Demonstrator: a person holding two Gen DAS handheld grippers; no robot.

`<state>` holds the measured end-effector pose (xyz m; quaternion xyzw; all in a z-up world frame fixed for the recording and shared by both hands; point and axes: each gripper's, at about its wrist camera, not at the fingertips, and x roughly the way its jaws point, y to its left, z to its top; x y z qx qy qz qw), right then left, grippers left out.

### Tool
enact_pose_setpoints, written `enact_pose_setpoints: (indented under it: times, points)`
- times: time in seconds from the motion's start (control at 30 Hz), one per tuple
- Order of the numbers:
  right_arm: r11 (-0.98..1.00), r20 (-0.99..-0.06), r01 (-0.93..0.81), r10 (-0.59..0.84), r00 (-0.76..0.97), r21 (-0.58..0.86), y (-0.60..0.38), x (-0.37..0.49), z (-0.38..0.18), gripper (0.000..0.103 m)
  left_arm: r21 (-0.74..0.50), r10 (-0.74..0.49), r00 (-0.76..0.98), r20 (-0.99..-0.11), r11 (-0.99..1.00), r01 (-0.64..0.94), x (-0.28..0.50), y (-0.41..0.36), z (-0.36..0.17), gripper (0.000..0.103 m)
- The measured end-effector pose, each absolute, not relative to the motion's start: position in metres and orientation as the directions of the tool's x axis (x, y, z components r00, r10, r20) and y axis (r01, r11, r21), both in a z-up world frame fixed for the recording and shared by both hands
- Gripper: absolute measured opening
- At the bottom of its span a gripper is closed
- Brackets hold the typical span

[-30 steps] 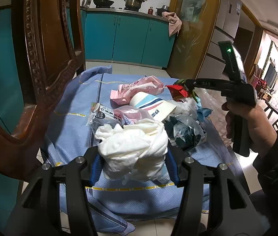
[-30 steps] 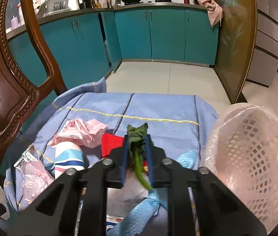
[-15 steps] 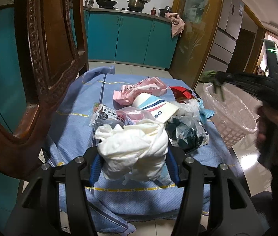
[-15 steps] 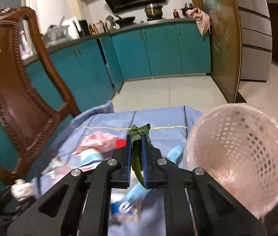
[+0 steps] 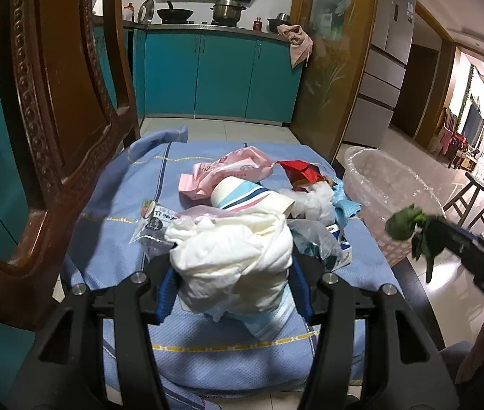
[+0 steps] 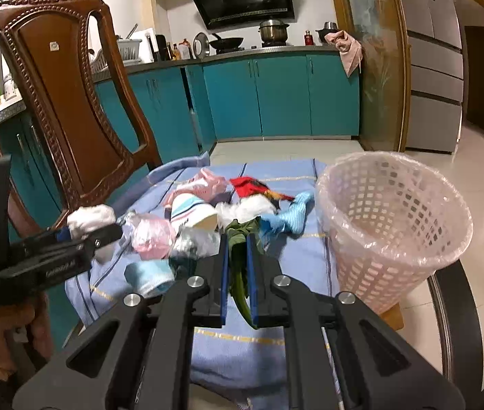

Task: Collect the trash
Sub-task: 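Carry the green stalk into the basket and open the right tool while the left holds the cloth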

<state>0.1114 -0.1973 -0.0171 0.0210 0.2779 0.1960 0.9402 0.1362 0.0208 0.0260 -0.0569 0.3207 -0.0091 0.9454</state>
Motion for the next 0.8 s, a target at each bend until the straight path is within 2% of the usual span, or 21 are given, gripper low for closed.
enact_pose_setpoints:
  times: [0.8]
  points:
    - [0.914, -0.522, -0.370, 0.400, 0.754, 0.165, -0.2001, 0.1131, -0.0196, 0.010, -0.095, -0.030, 0.786, -0.618, 0.995, -0.036, 0.1369, 0.0223, 0.0198, 0.055]
